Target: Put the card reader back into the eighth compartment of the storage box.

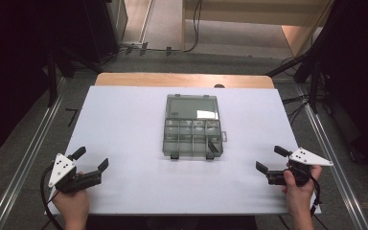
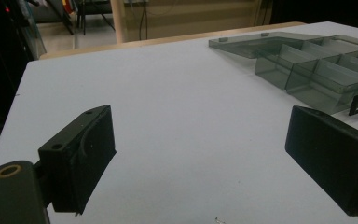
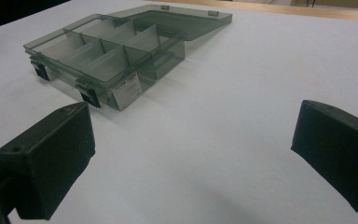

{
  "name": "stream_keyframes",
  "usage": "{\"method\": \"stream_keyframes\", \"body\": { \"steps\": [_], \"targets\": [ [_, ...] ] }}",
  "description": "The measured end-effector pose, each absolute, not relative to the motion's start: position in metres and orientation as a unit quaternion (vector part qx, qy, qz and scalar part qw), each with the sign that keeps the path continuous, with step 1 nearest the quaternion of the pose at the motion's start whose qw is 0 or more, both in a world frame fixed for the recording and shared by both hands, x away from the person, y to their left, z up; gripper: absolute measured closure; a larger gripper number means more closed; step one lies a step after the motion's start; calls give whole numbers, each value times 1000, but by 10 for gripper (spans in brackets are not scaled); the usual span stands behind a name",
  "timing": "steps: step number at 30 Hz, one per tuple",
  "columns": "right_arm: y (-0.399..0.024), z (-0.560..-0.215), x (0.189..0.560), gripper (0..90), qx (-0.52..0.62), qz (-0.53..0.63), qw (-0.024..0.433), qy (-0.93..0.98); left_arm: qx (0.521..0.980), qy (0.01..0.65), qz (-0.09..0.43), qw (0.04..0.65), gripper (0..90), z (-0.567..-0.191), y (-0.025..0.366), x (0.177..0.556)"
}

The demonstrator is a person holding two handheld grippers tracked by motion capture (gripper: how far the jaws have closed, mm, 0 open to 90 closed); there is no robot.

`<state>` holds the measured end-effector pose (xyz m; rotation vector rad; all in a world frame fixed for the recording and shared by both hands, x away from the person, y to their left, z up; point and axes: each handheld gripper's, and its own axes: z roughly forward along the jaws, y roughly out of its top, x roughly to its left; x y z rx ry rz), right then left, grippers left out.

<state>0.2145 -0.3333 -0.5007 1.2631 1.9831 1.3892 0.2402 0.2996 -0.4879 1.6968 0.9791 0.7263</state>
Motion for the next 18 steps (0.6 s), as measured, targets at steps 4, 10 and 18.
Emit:
{"method": "stream_keyframes", "body": {
  "steps": [4,10,18],
  "targets": [
    [-340,-502,209,0,459,500,207,705,700,408,299,504,86,-488,301,241],
    [-352,-506,201,0,465,502,214,697,695,412,298,509,86,-487,302,241],
    [-369,-511,189,0,475,515,224,678,687,417,297,516,87,-487,305,240]
  ]
}}
